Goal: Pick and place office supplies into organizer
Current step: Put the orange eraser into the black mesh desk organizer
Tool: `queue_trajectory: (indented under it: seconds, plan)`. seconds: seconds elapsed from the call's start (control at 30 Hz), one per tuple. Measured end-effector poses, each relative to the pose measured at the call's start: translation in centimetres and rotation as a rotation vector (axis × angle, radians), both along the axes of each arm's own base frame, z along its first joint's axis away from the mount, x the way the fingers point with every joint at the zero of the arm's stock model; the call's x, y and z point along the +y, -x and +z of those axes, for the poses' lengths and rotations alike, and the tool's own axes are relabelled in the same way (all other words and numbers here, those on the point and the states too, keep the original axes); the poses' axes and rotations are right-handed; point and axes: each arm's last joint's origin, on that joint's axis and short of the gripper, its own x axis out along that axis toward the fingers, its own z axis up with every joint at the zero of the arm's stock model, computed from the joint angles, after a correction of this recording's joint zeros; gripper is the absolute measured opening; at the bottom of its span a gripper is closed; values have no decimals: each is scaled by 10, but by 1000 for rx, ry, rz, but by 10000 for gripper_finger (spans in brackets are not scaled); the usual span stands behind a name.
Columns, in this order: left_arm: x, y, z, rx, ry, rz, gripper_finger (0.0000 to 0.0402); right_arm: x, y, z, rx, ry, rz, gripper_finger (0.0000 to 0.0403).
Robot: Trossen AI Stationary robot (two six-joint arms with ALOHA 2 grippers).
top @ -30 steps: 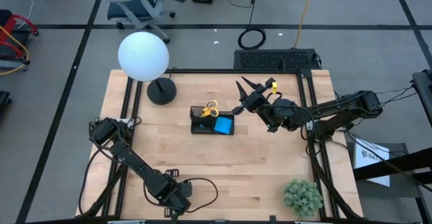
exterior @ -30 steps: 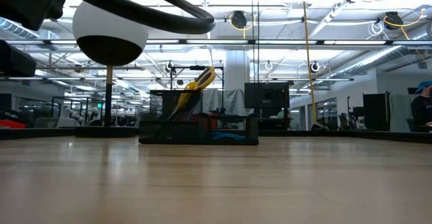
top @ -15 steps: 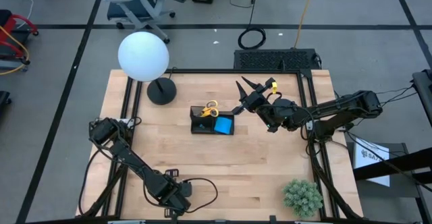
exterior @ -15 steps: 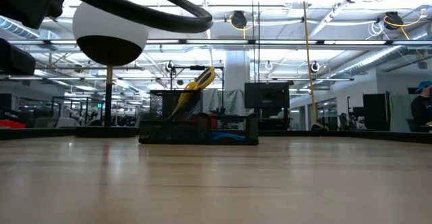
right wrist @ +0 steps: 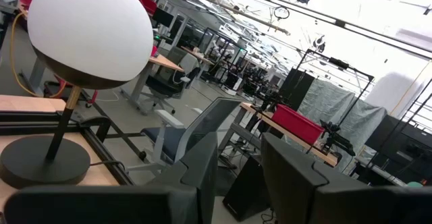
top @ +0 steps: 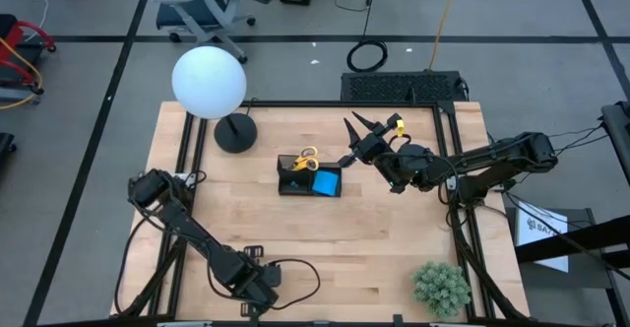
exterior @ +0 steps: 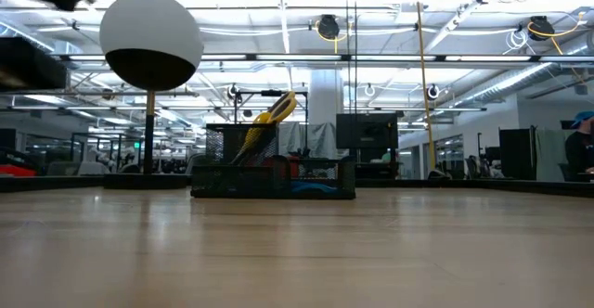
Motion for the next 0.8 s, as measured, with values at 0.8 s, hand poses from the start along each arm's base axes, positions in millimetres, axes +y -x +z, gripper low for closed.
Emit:
queue_trajectory:
  seconds: [0.8]
  plan:
    - [44, 2, 81, -377, -203, 31, 0, 0, 0, 0, 0, 0, 0, 105]
